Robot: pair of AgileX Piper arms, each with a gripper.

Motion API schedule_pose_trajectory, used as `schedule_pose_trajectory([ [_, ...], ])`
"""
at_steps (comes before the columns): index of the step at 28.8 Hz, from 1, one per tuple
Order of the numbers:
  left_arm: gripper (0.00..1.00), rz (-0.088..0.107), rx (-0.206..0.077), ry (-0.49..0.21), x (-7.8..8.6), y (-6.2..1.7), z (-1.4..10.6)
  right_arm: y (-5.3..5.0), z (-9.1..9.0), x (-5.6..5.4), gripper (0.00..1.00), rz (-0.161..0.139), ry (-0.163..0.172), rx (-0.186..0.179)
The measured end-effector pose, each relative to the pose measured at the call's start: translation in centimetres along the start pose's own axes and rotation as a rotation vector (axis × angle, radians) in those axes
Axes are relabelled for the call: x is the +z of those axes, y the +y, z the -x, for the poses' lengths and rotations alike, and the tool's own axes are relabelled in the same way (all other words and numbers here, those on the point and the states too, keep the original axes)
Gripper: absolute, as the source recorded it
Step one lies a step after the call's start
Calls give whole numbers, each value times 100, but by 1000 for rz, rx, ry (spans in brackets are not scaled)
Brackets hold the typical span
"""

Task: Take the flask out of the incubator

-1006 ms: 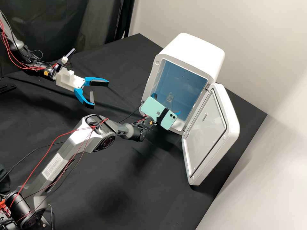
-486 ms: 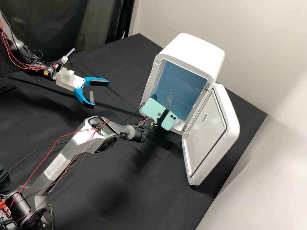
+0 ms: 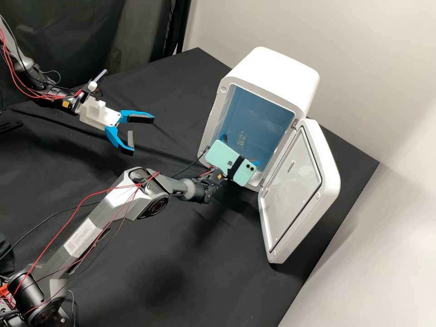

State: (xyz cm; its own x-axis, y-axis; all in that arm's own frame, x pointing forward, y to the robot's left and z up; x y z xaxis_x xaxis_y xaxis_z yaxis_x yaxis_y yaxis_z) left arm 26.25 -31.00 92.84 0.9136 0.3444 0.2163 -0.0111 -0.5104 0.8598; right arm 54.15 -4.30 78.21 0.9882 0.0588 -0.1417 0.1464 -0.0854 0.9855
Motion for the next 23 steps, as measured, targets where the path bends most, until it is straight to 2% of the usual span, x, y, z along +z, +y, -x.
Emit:
schedule_pose_trajectory([
  [4, 100, 0, 0, 0, 0, 0, 0, 23, -30, 6, 100, 2, 7, 9],
  [10, 100, -3, 0, 0, 0, 0, 0, 71, -25, 83, 100, 1, -10, 18],
  [23, 100, -3, 0, 0, 0, 0, 0, 71, -25, 83, 100, 1, -10, 18],
])
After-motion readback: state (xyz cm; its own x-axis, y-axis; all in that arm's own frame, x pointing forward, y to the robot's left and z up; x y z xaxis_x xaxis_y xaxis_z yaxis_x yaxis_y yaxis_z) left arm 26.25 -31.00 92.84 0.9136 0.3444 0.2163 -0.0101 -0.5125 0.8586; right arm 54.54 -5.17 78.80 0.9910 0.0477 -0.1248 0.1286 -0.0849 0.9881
